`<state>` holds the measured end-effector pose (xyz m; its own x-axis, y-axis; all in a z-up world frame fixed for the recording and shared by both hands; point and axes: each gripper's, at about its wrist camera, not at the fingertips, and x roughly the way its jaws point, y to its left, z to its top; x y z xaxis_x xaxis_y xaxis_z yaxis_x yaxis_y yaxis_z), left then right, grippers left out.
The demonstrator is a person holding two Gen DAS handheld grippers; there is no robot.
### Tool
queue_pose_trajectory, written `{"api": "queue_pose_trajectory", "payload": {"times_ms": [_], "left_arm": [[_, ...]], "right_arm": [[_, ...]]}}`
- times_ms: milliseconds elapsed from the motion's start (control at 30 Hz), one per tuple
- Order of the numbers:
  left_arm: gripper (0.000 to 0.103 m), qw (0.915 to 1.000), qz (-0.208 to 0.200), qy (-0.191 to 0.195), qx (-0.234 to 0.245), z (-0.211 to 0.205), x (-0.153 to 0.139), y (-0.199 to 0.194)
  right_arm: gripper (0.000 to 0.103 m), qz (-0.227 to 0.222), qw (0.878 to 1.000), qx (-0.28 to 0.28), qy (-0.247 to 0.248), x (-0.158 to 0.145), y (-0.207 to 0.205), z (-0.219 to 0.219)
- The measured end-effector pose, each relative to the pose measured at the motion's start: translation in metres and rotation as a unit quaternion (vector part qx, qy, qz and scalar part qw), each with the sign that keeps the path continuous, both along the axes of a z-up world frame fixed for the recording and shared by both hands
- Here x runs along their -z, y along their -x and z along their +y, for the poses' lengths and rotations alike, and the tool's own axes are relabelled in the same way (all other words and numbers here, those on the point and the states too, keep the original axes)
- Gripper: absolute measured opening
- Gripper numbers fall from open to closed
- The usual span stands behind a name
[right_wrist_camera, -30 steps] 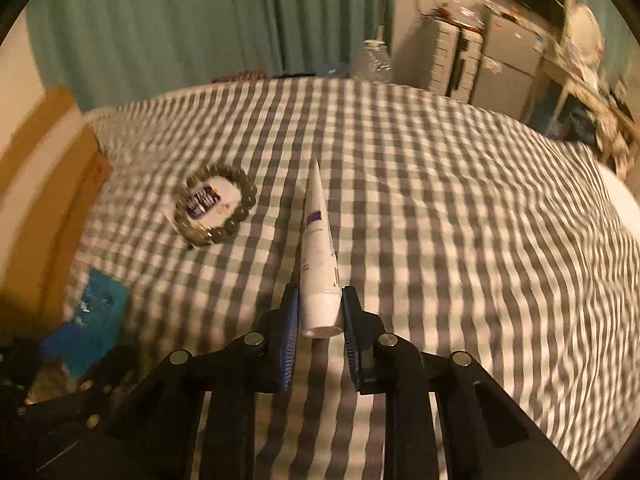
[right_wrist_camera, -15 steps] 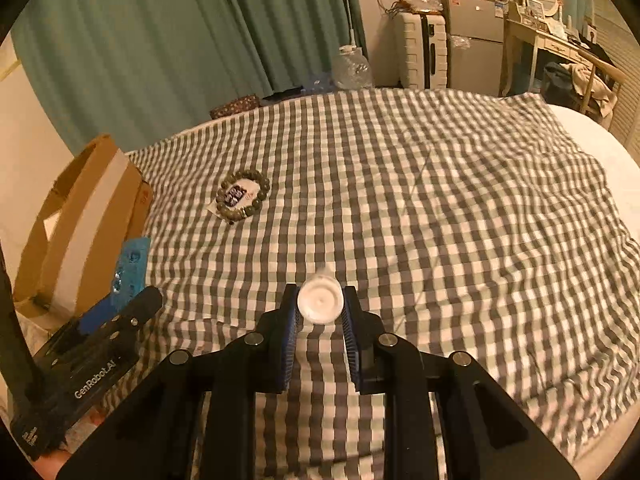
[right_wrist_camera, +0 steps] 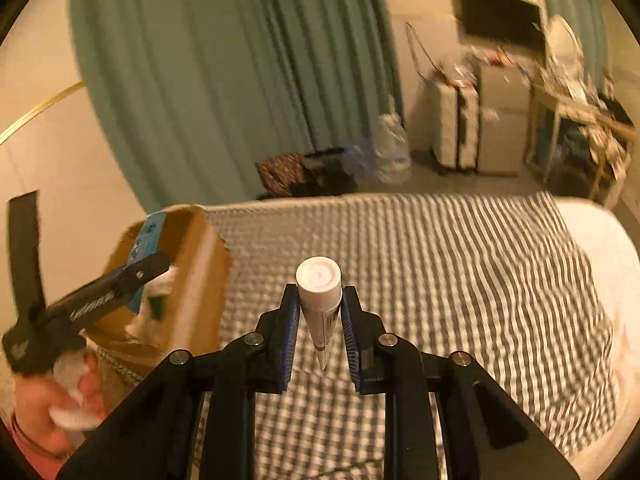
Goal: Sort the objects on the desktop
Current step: 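Carry the blister pack and tube into the cardboard box and open both tools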
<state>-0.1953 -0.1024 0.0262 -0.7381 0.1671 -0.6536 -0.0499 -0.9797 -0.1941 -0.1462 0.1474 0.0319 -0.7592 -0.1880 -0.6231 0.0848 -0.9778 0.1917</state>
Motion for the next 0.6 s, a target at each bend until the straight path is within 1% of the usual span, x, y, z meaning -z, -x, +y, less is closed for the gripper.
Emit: {"api": "queue_pose_trajectory", "payload": {"times_ms": [67, 167, 233, 300, 367, 433, 533, 567, 600], "left_arm": [[0.074, 0.9997, 0.002, 0.021, -0.014, -0.026, -0.004, 0.001], [0.074, 0.9975, 0.011, 0.061, -0.033, -0.056, 0.001, -0.003], [0.074, 0.9969, 0.006, 0.067, -0.042, -0.073, 0.008, -0.006], [0.074, 0.9961, -0.006, 0.066, -0.059, -0.092, 0.025, -0.006], [0.074, 0.9955, -0.018, 0.060, -0.071, -0.105, 0.040, -0.005], [0.074, 0.9947, -0.027, 0.052, -0.084, -0.118, 0.054, -0.003], [0.075, 0.9939, -0.033, 0.050, -0.093, -0.131, 0.067, 0.001], [0.078, 0.9942, -0.038, 0.051, -0.086, -0.133, 0.071, 0.003], [0.082, 0.9947, -0.040, 0.051, -0.080, -0.132, 0.073, 0.004]], "right_arm": [[0.021, 0.019, 1.000, -0.024, -0.002, -0.020, 0.002, -0.025], [0.021, 0.029, 0.998, -0.062, 0.016, -0.034, 0.011, -0.061], [0.021, 0.027, 0.996, -0.086, 0.025, -0.036, 0.017, -0.083], [0.021, 0.025, 0.993, -0.113, 0.020, -0.037, 0.028, -0.117], [0.021, 0.022, 0.990, -0.138, 0.012, -0.034, 0.037, -0.149], [0.021, 0.009, 0.987, -0.161, 0.014, -0.026, 0.050, -0.177], [0.021, -0.013, 0.985, -0.170, 0.007, -0.007, 0.067, -0.208], [0.021, -0.019, 0.986, -0.164, -0.004, 0.001, 0.077, -0.220], [0.031, -0.022, 0.986, -0.163, -0.009, 0.004, 0.081, -0.226]]}}
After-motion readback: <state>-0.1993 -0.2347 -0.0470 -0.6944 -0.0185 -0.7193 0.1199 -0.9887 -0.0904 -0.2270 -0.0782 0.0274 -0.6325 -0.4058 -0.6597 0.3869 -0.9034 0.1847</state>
